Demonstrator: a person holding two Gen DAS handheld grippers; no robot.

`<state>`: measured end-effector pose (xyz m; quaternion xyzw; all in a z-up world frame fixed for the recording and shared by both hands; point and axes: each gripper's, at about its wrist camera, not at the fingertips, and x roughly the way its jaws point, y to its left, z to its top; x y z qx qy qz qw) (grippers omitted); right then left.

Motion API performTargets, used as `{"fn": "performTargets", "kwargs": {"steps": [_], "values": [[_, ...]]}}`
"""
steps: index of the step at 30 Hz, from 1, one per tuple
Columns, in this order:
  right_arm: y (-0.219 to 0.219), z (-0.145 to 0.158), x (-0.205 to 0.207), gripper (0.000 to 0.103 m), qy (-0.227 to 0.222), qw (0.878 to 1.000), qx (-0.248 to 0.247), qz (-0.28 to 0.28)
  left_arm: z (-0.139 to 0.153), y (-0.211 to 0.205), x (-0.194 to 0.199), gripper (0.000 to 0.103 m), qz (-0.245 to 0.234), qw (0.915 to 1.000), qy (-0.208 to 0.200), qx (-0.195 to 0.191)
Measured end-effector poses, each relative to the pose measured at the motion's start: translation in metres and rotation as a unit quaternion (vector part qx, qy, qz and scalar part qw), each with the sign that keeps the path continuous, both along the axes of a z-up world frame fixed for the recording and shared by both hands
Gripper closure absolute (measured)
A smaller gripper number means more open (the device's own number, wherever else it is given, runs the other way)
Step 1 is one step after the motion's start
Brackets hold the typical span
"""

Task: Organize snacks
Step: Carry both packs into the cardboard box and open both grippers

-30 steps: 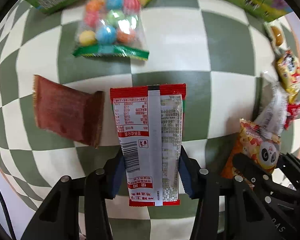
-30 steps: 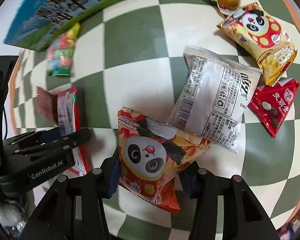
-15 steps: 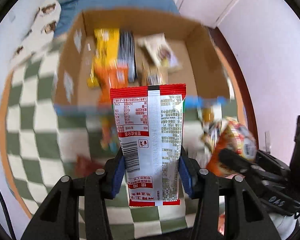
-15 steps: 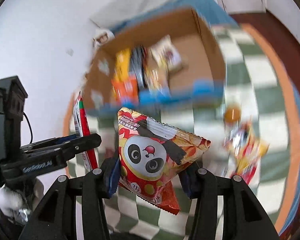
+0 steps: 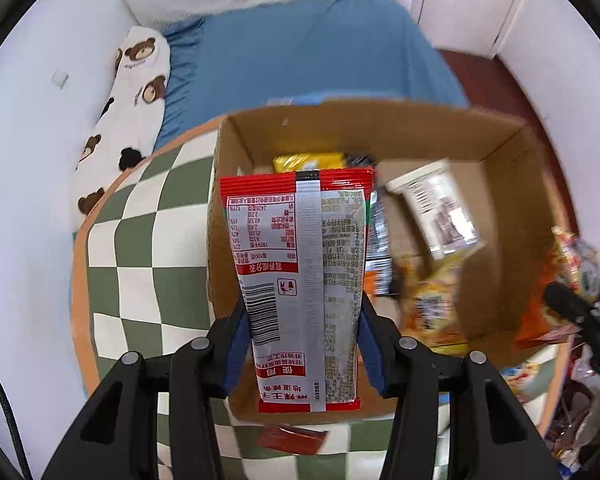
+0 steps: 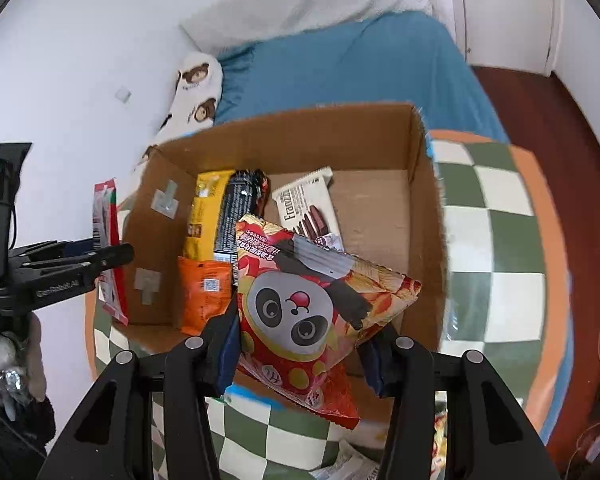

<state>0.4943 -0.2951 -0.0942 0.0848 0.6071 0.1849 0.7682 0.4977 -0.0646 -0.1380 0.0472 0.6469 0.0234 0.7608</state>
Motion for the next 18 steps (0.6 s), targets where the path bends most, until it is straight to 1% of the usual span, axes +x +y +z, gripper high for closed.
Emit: {"fn": "performTargets", "kwargs": {"steps": [2,3,5,6,7,8,10,12,13,15,16,18], "values": [[0.005,-0.017,0.006,0.051,0.015,1.000,-0.012,0.008,-0.023,0.006,0.006,0.057,0.006,0.9996,0.027,-0.002],[0.007,-0.025,0.006,0.051,0.018,1.000,-0.016,0.012,-0.036,0.010,0.007,0.055,0.013,0.9991,0.039,0.004],[0.012,-0.040,0.007,0.047,0.033,0.999,-0.035,0.023,-0.054,0.014,0.007,0.055,0.018,0.9983,0.054,0.013],[0.015,-0.049,0.008,0.030,0.049,0.997,-0.044,0.030,-0.062,0.017,0.007,0.055,0.025,0.9977,0.061,0.011],[0.016,-0.057,0.009,0.007,0.060,0.996,-0.052,0.032,-0.066,0.020,0.006,0.055,0.034,0.9973,0.065,0.000],[0.017,-0.061,0.007,0.004,0.061,0.996,-0.057,0.033,-0.069,0.022,0.006,0.053,0.042,0.9969,0.066,-0.010],[0.018,-0.067,0.006,0.004,0.060,0.995,-0.065,0.036,-0.073,0.025,0.004,0.042,0.052,0.9964,0.063,-0.025],[0.018,-0.072,0.005,0.004,0.065,0.995,-0.070,0.030,-0.072,0.025,0.001,0.039,0.052,0.9968,0.054,-0.027],[0.016,-0.073,0.004,0.004,0.066,0.995,-0.068,0.026,-0.071,0.024,-0.001,0.032,0.051,0.9969,0.052,-0.030],[0.015,-0.075,0.002,0.004,0.066,0.995,-0.069,0.019,-0.071,0.021,-0.002,0.022,0.049,0.9966,0.048,-0.045],[0.015,-0.074,0.002,0.004,0.064,0.995,-0.070,0.017,-0.069,0.019,-0.003,0.018,0.050,0.9968,0.043,-0.045],[0.014,-0.071,0.000,0.004,0.060,0.995,-0.073,0.013,-0.062,0.015,-0.008,0.017,0.049,0.9979,0.025,-0.035]]}}
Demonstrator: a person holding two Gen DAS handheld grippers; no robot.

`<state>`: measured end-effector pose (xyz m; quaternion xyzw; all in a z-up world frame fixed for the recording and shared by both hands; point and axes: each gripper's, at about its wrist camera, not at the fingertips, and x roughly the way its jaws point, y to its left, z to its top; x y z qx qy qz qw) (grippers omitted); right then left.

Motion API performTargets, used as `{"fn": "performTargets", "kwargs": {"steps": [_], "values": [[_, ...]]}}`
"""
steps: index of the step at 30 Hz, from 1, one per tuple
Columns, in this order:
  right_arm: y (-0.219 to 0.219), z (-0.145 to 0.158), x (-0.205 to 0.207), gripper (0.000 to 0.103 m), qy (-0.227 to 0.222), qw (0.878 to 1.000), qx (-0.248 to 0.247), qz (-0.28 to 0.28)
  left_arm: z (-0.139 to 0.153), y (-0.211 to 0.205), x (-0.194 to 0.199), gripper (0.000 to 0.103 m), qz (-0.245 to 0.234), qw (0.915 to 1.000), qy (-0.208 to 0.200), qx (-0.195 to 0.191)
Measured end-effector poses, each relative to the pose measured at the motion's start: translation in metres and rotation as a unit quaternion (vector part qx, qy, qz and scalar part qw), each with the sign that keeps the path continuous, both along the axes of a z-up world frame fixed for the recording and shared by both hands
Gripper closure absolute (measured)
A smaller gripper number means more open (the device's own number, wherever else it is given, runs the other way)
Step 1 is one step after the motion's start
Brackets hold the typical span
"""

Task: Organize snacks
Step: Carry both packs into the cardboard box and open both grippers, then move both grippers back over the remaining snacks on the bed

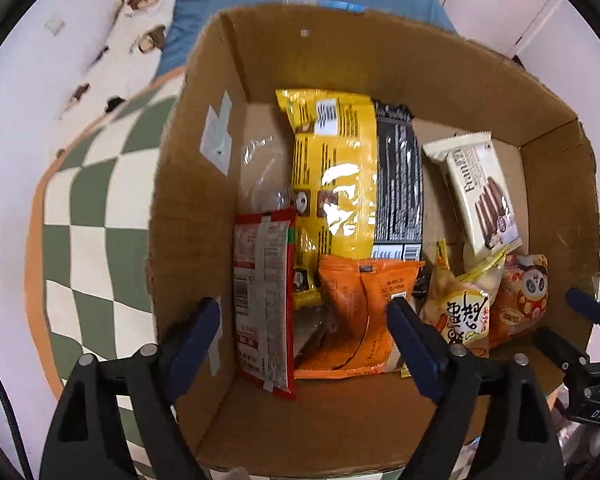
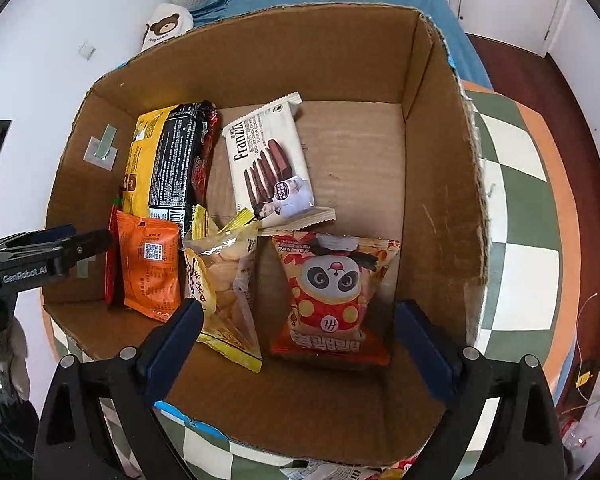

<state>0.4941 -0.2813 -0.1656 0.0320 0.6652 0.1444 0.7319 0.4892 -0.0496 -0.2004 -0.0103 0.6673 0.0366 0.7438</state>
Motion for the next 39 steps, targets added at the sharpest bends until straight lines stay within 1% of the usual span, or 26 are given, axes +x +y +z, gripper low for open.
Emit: {"fn": "performTargets", "kwargs": {"steps": [3,7,10,13,15,17,19,24,28,32,39], "values": [[-0.002,0.008,-0.004,0.004,-0.011,1.000,-0.006,-0.005,0.010,-0.009,-0.008,0.017,-0.007,0.9996,-0.024,0.016],[-0.008,0.019,-0.015,0.004,-0.025,0.999,-0.010,-0.020,0.023,-0.020,-0.026,0.017,-0.005,0.9989,-0.046,0.002],[-0.009,0.035,-0.024,0.004,-0.057,0.998,-0.034,-0.024,0.033,-0.032,-0.041,0.017,-0.012,0.9978,-0.065,0.005],[-0.011,0.052,-0.032,0.004,-0.077,0.996,-0.033,-0.033,0.044,-0.040,-0.057,0.017,-0.010,0.9970,-0.076,-0.013],[-0.010,0.063,-0.040,0.004,-0.092,0.995,-0.031,-0.039,0.053,-0.043,-0.068,0.017,-0.003,0.9955,-0.091,-0.025],[-0.010,0.076,-0.050,0.004,-0.110,0.992,-0.035,-0.041,0.063,-0.046,-0.078,0.017,-0.003,0.9939,-0.108,-0.023],[-0.010,0.088,-0.060,0.004,-0.124,0.991,-0.034,-0.047,0.075,-0.048,-0.088,0.017,-0.003,0.9920,-0.125,-0.017],[-0.011,0.117,-0.085,0.004,-0.158,0.986,-0.030,-0.054,0.105,-0.048,-0.115,0.017,0.000,0.9865,-0.162,-0.020],[-0.010,0.145,-0.114,0.004,-0.193,0.979,-0.032,-0.054,0.129,-0.052,-0.138,0.017,-0.003,0.9818,-0.189,-0.022],[-0.012,0.168,-0.137,0.004,-0.213,0.975,-0.024,-0.059,0.152,-0.053,-0.160,0.017,-0.005,0.9756,-0.218,-0.023],[-0.016,0.210,-0.171,0.004,-0.247,0.966,-0.007,-0.073,0.186,-0.053,-0.186,0.017,-0.008,0.9648,-0.262,-0.025]]}}
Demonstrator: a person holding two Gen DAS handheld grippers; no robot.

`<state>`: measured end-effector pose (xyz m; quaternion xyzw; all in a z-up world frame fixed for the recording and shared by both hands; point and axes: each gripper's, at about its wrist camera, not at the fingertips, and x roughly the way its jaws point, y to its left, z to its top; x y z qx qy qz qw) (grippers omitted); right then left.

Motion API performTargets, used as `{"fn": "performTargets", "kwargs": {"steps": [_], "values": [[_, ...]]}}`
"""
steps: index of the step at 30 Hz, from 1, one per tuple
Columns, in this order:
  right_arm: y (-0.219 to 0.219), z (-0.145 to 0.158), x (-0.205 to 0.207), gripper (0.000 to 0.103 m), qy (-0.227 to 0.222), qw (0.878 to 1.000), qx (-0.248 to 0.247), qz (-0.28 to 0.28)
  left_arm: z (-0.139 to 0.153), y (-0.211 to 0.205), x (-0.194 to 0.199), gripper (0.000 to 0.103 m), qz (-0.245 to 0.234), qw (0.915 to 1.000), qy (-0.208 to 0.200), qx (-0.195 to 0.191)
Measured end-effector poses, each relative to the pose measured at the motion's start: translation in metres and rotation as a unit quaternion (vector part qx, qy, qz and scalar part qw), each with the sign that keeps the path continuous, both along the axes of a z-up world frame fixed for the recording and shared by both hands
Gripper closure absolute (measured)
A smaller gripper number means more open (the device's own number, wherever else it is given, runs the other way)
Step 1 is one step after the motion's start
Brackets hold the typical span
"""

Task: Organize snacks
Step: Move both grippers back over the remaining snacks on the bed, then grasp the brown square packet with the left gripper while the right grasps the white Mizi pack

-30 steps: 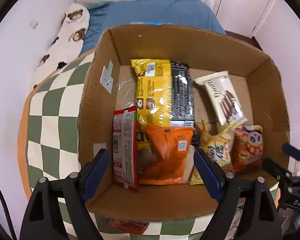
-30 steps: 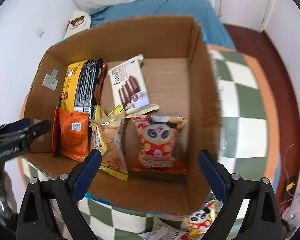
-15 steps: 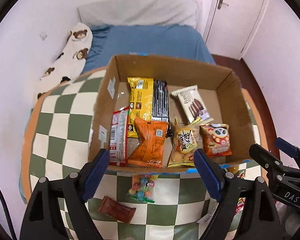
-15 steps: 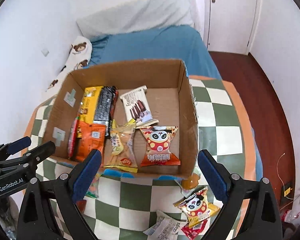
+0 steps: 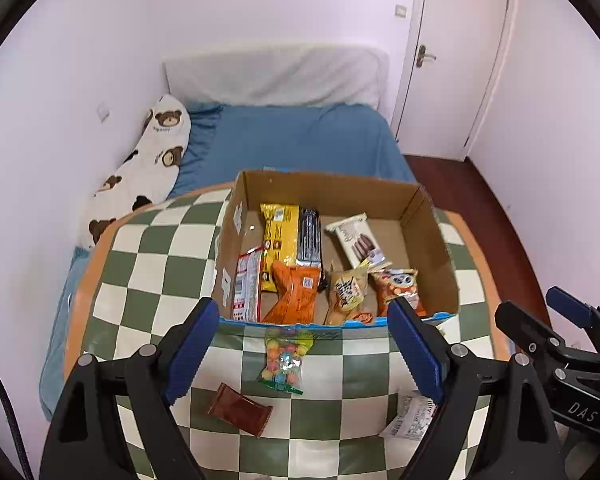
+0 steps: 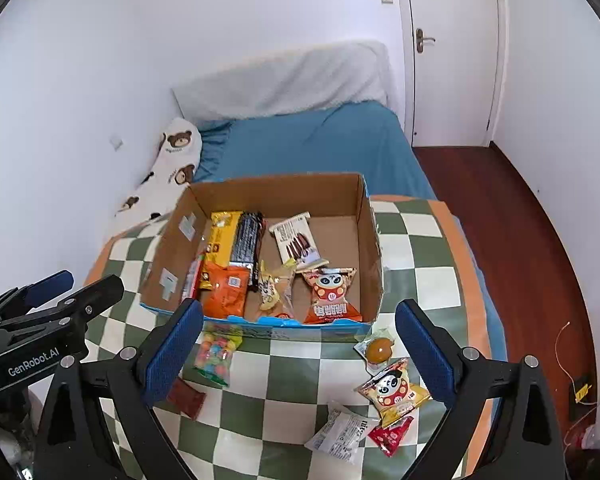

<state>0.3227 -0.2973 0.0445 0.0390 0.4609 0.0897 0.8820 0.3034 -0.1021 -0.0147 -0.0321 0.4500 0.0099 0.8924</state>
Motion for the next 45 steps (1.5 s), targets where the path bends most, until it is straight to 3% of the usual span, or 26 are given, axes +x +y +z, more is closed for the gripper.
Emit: {"fn": "performTargets", "kwargs": {"steps": [6,9,12,16,21,24,25,27,30,33,37,39,41,43,45], "values": [[-0.002,0.014,-0.017,0.004,-0.001,1.000,0.025,-0.007,0.015,0.000,-0.016,0.017,-0.005,0.9998,-0.019,-0.005],[-0.002,0.010,-0.021,0.002,0.009,1.000,0.025,-0.012,0.011,0.001,-0.020,0.000,-0.005,0.9999,-0.015,-0.004],[-0.005,-0.003,-0.025,0.002,0.022,0.999,0.027,-0.016,-0.001,0.006,-0.021,0.000,-0.004,0.9999,0.000,-0.016],[-0.020,-0.044,-0.028,0.002,0.078,0.995,0.055,-0.033,-0.032,0.018,-0.022,0.000,0.003,0.9989,0.038,-0.028],[-0.047,-0.121,-0.035,0.002,0.171,0.979,0.083,-0.075,-0.100,0.042,-0.024,0.000,0.034,0.9898,0.131,-0.043],[-0.057,-0.166,-0.041,0.002,0.221,0.966,0.088,-0.098,-0.147,0.065,-0.027,0.000,0.073,0.9763,0.192,-0.067],[-0.060,-0.188,-0.044,0.002,0.243,0.960,0.087,-0.106,-0.165,0.074,-0.028,0.000,0.093,0.9680,0.217,-0.085],[-0.061,-0.213,-0.047,0.002,0.264,0.954,0.087,-0.113,-0.197,0.093,-0.033,0.000,0.132,0.9495,0.258,-0.119],[-0.060,-0.246,-0.051,0.002,0.292,0.944,0.084,-0.125,-0.246,0.114,-0.041,0.001,0.190,0.9107,0.315,-0.188],[-0.051,-0.263,-0.054,0.002,0.296,0.945,0.062,-0.122,-0.275,0.124,-0.039,0.001,0.224,0.8853,0.337,-0.229],[-0.047,-0.279,-0.056,0.002,0.307,0.942,0.054,-0.123,-0.298,0.133,-0.033,0.001,0.263,0.8635,0.340,-0.264],[-0.047,-0.281,-0.057,0.002,0.306,0.942,0.049,-0.126,-0.306,0.135,-0.029,0.005,0.274,0.8626,0.334,-0.263],[-0.047,-0.284,-0.057,0.003,0.305,0.942,0.047,-0.128,-0.309,0.133,-0.026,0.013,0.278,0.8679,0.332,-0.244],[-0.047,-0.287,-0.058,0.012,0.307,0.942,0.042,-0.126,-0.310,0.126,-0.026,0.031,0.265,0.8829,0.326,-0.210],[-0.042,-0.295,-0.054,0.023,0.310,0.942,0.033,-0.125,-0.307,0.116,-0.026,0.036,0.235,0.9002,0.320,-0.178]]}}
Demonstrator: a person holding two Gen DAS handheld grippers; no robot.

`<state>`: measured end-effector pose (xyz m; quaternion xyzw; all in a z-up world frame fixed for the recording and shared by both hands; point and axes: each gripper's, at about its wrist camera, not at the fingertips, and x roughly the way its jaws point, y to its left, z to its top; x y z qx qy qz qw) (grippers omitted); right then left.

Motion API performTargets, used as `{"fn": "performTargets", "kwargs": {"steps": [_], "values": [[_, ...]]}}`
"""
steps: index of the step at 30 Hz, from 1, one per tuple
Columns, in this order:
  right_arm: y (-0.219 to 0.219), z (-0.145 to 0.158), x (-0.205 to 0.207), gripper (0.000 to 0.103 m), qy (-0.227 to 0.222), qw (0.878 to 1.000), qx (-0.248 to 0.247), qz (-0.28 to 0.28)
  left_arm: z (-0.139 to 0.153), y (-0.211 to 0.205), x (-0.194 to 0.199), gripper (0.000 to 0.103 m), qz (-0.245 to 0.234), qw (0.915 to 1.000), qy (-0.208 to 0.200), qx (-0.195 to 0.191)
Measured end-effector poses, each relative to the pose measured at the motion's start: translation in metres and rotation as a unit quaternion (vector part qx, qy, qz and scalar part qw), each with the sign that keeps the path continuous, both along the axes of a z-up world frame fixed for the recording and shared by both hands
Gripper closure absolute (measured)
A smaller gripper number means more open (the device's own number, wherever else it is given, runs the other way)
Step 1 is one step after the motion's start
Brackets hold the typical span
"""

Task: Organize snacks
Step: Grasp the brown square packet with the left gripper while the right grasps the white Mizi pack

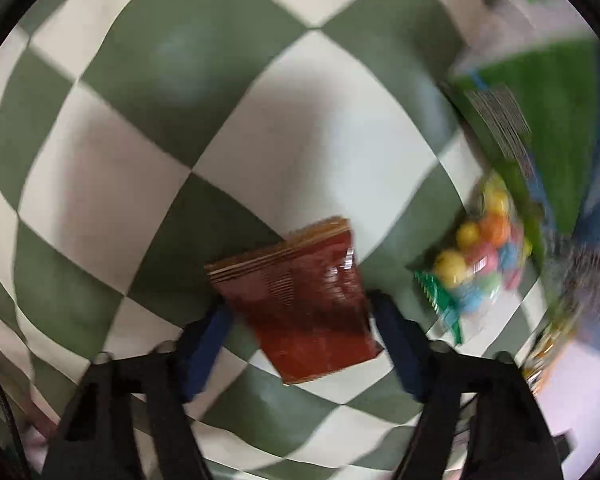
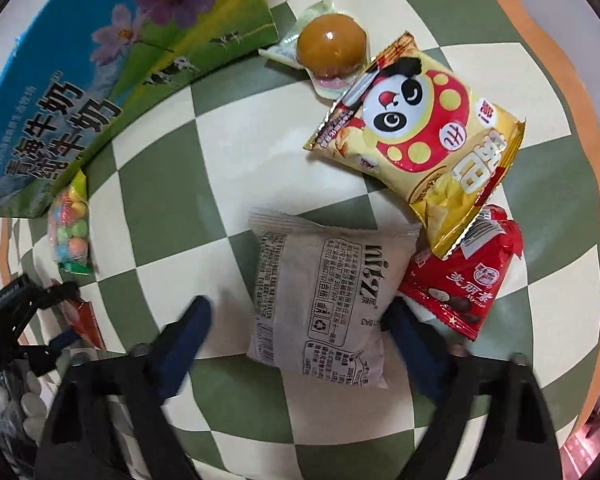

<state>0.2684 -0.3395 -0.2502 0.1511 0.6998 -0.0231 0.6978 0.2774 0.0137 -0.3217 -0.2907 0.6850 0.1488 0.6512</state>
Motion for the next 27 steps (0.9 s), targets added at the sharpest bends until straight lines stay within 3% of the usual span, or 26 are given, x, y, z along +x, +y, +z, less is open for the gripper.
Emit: {"fn": "performTargets", "kwargs": {"steps": [1,2,4,6,12,15,18,20,27], "values": [[0.001,-0.003,0.003,0.032,0.001,1.000,-0.001,0.003,0.003,-0.008,-0.002,0.036,-0.028,0.9995,-0.009,0.012],[0.003,-0.006,0.003,0.036,0.002,1.000,-0.002,0.008,0.005,-0.017,-0.004,0.037,-0.058,0.9980,-0.013,0.024],[0.004,-0.008,0.002,0.038,-0.004,1.000,-0.005,0.018,0.007,-0.040,-0.011,0.046,-0.133,0.9896,-0.016,0.054],[0.009,-0.009,0.000,0.043,-0.008,0.999,-0.006,0.032,0.006,-0.064,-0.023,0.046,-0.202,0.9769,-0.016,0.068],[0.041,-0.012,-0.018,0.045,0.015,0.994,0.004,0.105,0.002,-0.106,-0.060,0.046,-0.301,0.9507,-0.006,0.074],[0.053,-0.016,-0.032,0.045,0.032,0.991,0.010,0.131,-0.001,-0.113,-0.070,0.046,-0.303,0.9504,-0.004,0.070],[0.061,-0.021,-0.037,0.044,0.038,0.989,0.000,0.143,-0.007,-0.106,-0.070,0.041,-0.263,0.9641,0.000,0.039],[0.062,-0.023,-0.034,0.043,0.042,0.990,-0.001,0.135,-0.008,-0.099,-0.070,0.038,-0.246,0.9688,-0.001,0.029],[0.075,-0.032,-0.024,0.040,0.049,0.989,-0.007,0.136,-0.012,-0.096,-0.072,0.031,-0.232,0.9722,0.004,0.030]]}}
